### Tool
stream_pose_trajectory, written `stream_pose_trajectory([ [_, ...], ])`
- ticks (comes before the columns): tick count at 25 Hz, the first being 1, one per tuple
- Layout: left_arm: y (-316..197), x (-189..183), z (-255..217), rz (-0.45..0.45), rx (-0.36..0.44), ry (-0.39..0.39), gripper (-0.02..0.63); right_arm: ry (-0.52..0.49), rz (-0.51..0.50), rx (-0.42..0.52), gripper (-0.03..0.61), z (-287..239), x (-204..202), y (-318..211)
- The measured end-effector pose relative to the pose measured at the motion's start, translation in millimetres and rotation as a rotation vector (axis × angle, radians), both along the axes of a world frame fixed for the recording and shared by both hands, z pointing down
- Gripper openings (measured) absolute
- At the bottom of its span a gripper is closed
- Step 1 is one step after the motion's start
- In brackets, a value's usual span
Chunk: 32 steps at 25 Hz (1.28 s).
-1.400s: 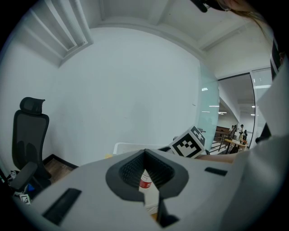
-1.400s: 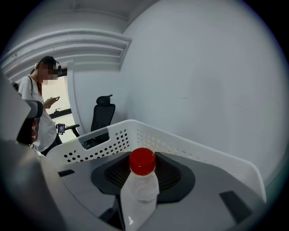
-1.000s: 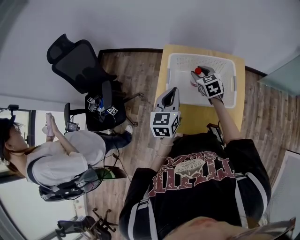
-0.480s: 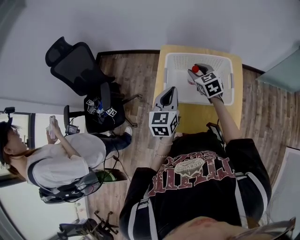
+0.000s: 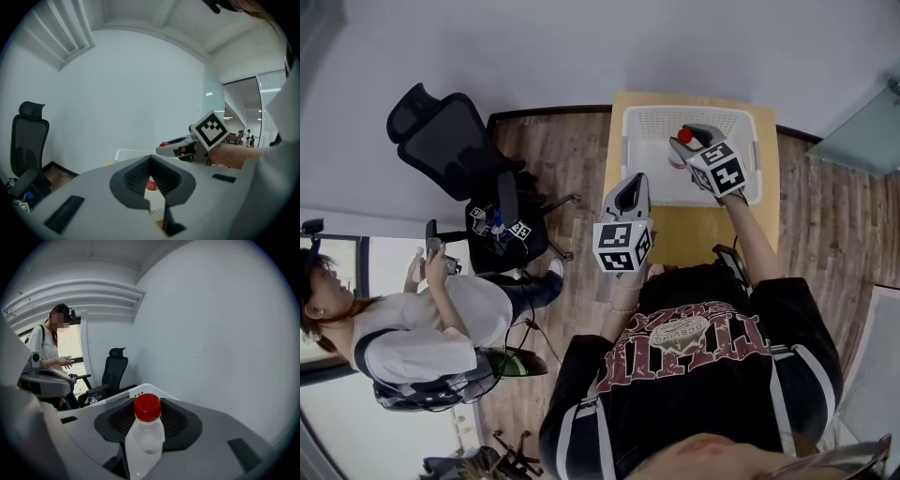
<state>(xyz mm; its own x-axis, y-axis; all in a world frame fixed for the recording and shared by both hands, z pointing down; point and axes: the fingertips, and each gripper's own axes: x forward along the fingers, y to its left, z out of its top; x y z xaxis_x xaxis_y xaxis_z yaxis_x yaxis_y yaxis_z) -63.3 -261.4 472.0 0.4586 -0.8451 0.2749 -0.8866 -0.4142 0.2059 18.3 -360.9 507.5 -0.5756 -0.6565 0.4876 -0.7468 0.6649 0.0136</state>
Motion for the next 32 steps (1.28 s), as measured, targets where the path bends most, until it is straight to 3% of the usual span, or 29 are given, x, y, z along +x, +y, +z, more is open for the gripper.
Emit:
stream_pose_trajectory([
  [32, 23.0, 26.3, -0.5, 0.098, 0.005, 0.006, 0.044, -0.089, -0.064, 0.206, 0.164, -141.5, 8.5, 82.6],
])
